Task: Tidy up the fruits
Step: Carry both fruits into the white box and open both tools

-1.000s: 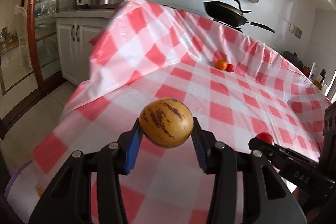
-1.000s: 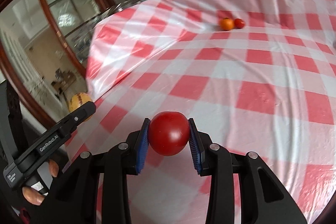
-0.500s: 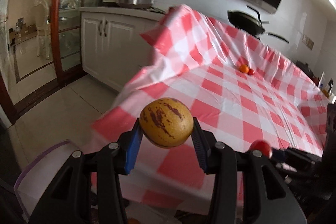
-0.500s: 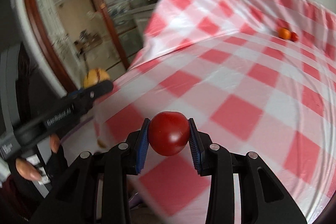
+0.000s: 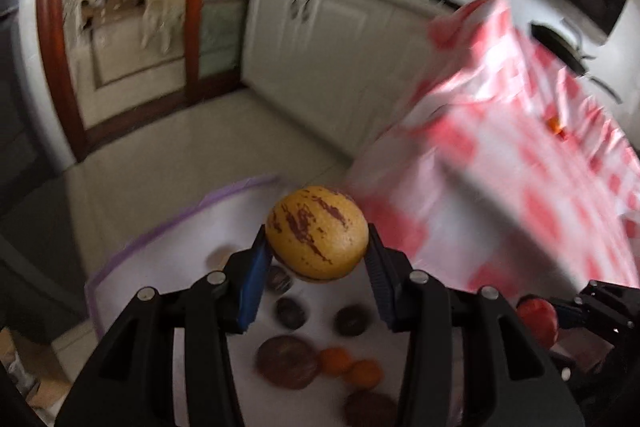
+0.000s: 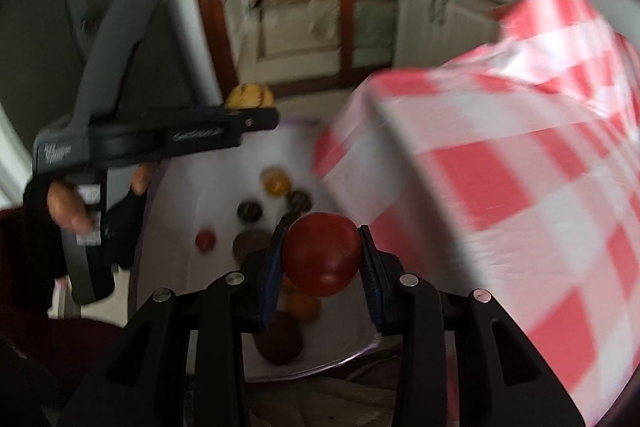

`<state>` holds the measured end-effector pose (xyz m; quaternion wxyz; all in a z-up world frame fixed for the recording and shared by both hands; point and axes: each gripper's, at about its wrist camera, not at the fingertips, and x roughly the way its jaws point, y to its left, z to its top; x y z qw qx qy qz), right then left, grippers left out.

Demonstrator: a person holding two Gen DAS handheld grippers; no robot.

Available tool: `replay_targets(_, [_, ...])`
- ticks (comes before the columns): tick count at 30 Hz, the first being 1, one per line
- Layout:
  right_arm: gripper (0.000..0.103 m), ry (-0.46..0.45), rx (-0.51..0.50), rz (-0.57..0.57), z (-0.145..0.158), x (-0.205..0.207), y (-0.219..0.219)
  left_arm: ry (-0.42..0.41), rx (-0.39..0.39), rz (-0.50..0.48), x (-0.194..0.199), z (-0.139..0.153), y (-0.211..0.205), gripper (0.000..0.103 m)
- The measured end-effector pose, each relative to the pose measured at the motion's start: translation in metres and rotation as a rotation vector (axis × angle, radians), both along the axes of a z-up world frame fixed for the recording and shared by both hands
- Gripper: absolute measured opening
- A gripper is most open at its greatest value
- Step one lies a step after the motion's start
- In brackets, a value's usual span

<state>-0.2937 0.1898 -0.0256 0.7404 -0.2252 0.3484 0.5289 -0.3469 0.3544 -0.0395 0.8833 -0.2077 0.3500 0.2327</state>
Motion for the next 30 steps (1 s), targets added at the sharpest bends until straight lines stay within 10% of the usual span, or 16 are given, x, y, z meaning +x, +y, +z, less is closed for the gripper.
replay_targets(15, [0.036,0.099,-0.487,0.217,-0.110,-0.033,0.075,0.333,-0.208,0.169,-0.023,-0.101,0.046,0.046])
replay_targets(22, [0.036,-0.090,-0.564,0.440,-0.131,-0.087,0.100,0.408,-0.219,0.209,-0.018,-0.110,0.052,0.046])
replay_targets(30, [0.040,-0.058,-0.556,0.411,-0.140,-0.083,0.093,0.469,-0.226,0.187,-0.009,-0.125,0.051,0.047])
